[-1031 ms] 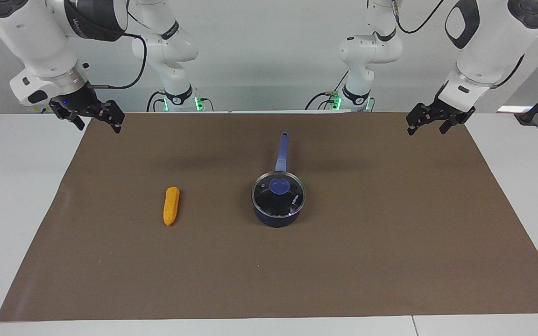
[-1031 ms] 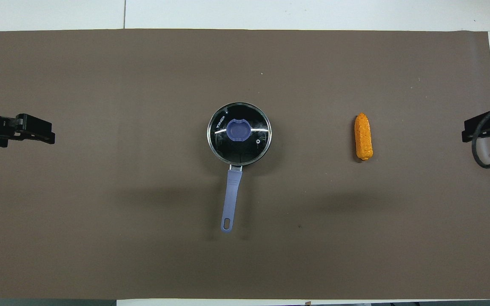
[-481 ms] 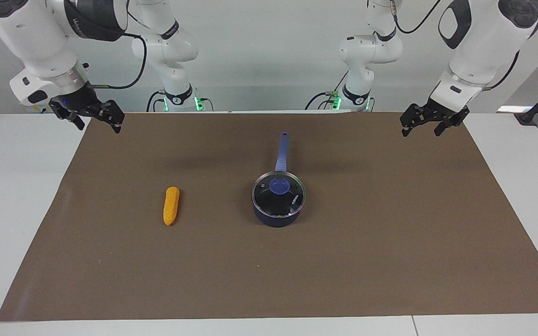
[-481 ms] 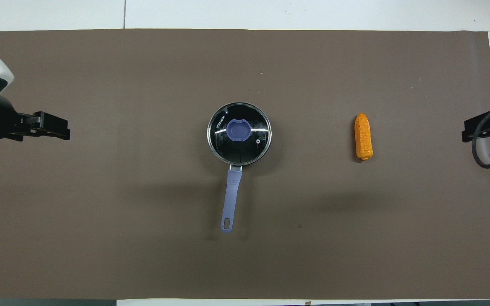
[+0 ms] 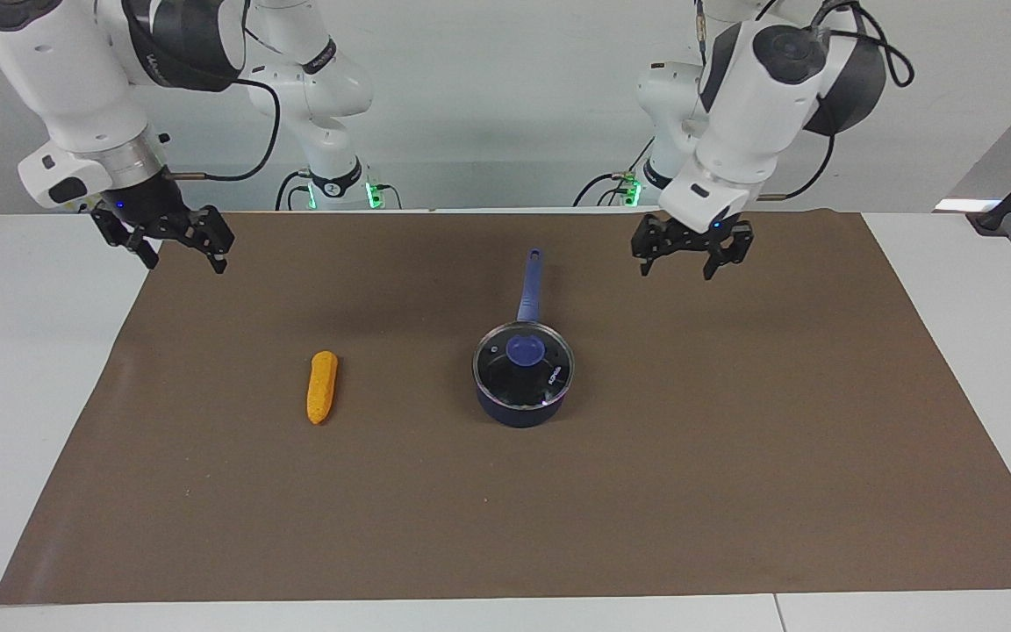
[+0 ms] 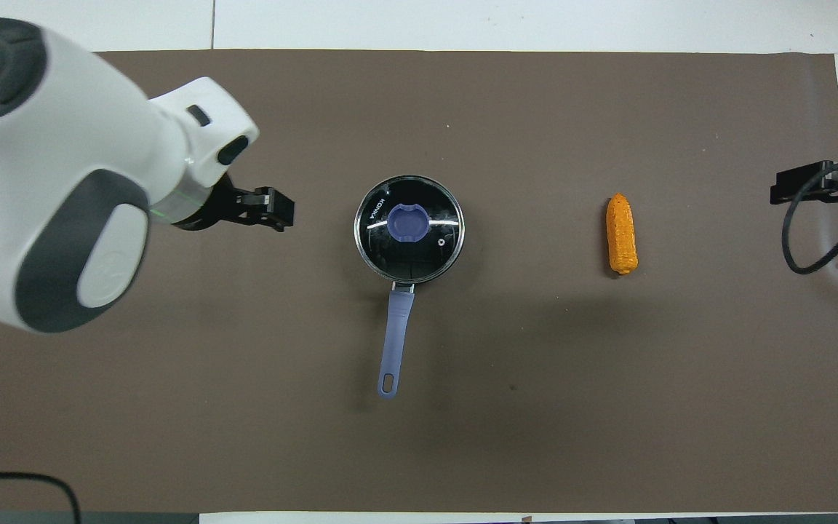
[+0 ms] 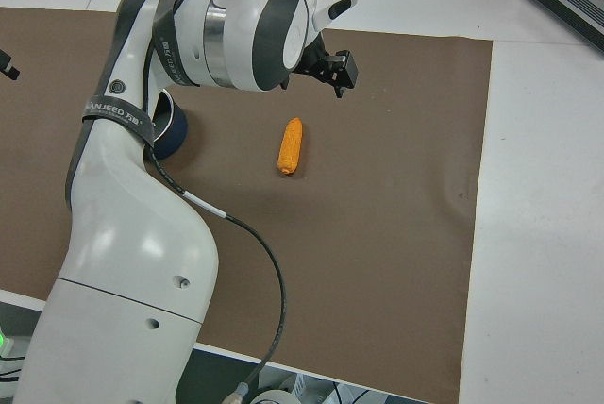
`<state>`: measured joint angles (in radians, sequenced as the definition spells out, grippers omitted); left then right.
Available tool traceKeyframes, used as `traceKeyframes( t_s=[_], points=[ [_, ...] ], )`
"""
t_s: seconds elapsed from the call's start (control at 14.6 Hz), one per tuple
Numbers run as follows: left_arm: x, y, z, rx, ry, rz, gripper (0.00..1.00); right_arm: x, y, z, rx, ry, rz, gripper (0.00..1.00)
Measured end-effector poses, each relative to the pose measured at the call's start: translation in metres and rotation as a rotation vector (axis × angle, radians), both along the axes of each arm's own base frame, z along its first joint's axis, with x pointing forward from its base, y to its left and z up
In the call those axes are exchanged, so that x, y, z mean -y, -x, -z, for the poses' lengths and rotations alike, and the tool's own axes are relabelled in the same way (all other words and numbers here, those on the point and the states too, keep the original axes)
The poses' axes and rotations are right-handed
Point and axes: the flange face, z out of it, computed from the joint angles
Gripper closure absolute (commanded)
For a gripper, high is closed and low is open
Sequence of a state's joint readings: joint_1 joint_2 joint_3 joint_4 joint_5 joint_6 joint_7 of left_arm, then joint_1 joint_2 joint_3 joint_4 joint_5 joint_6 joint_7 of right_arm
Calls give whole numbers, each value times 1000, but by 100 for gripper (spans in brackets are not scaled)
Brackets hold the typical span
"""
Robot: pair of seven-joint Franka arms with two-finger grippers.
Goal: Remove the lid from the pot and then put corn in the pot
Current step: 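Reach the left gripper to the lid knob while the right gripper reaches the corn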
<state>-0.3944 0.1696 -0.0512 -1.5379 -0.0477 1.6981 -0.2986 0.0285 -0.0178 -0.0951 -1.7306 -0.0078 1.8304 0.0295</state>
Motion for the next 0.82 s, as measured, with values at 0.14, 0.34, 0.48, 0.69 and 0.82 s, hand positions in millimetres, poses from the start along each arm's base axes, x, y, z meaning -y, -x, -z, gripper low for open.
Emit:
traceKeyframes(
  t_s=[0.14,0.34,0.48,0.69,0.82],
  points=[
    [54,-15,29,-10,2,-16,0,-4,-4,24,62,-5,-6,0],
    [112,-19,70,-15,4,-15,0,-24,-5,57,61,-6,-37,0],
    [135,-15,91,-25,-3,-11,0,-33,-11,78,79,-9,-24,0],
    [155,-12,110,-25,-2,-9,0,-49,-12,110,68,-22,34,0],
    [162,-11,115,-21,1,-6,0,-60,-11,129,35,-23,46,0]
  ],
)
